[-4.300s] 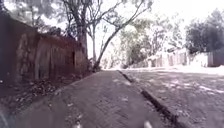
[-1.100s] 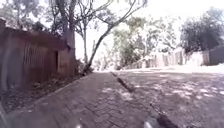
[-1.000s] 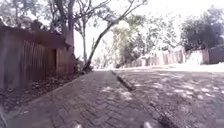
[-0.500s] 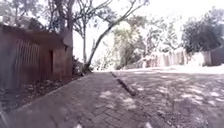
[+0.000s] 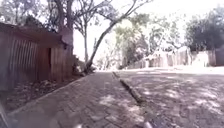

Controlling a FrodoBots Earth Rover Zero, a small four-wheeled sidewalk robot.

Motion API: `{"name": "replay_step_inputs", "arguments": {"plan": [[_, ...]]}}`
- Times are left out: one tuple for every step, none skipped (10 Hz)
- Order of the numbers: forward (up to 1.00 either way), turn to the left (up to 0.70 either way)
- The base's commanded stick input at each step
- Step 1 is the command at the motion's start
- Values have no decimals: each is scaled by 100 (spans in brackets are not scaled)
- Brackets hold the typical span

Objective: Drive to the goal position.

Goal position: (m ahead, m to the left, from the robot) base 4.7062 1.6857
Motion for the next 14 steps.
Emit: {"name": "replay_step_inputs", "arguments": {"plan": [[70,0],[70,0],[70,35],[70,35],[70,23],[70,9],[70,0],[70,0],[70,7],[70,24],[70,35],[70,35],[70,35],[70,35]]}}
